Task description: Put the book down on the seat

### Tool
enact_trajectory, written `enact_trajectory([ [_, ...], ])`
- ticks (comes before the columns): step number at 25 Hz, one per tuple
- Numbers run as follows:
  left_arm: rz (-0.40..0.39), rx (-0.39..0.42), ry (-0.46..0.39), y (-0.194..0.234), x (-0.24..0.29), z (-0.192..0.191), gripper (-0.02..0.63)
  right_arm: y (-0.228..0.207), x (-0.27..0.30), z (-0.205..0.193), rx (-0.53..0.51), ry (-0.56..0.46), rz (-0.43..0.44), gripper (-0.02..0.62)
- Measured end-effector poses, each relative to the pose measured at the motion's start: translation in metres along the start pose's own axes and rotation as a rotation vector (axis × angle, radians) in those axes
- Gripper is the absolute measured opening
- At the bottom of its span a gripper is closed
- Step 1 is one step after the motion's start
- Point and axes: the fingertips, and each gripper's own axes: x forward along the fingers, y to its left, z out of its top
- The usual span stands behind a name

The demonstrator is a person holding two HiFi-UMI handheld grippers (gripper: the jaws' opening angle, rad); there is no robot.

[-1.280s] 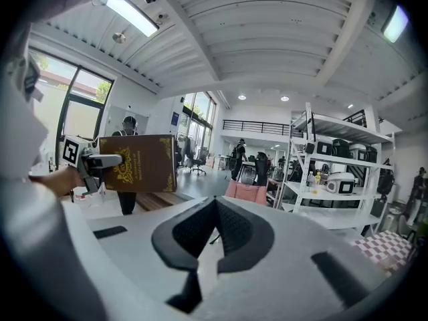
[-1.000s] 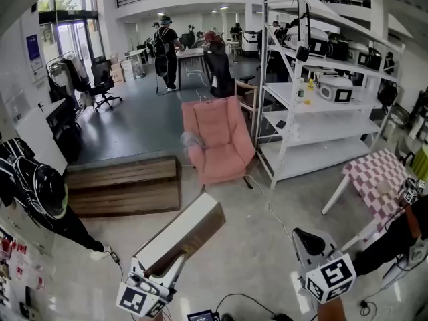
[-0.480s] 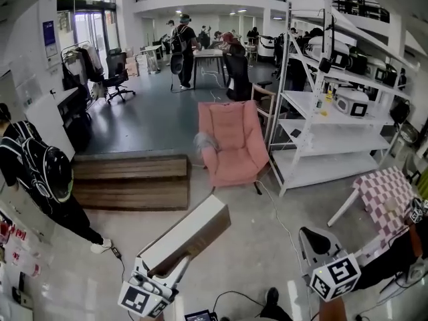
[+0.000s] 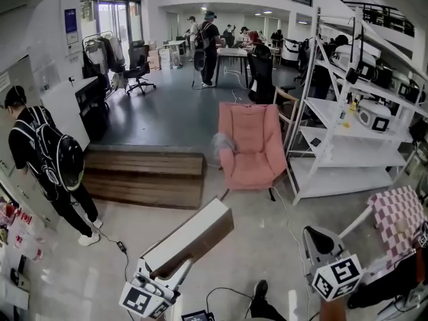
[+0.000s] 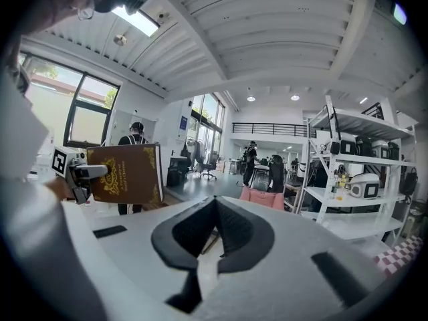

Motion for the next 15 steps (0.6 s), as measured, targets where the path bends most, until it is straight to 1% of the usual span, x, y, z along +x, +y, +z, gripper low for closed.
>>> enact_trajectory([
  [4,0.016,0.006,0.017,0.006,0.03,-0.008,0.278,-0.03,0.032,-0.004,0.012,-0.01,0.012,-0.009],
  [8,0.006,0.005,0.07,0.003,0.076,-0.028,0.278,-0.078,0.068,-0.01,0.025,-0.017,0.019,-0.011],
  [10,0.007,0.004,0.083,0.002,0.107,-0.038,0.278,-0.106,0.087,-0.015,0.036,-0.018,0.023,-0.009],
  [13,0.014,0.008,0.073,-0.001,0.163,-0.045,0.278,-0.153,0.117,-0.023,0.047,-0.015,0.035,-0.009],
  [15,0.009,0.005,0.081,-0.006,0.199,-0.052,0.278,-0.184,0.137,-0.03,0.052,-0.006,0.044,-0.009],
])
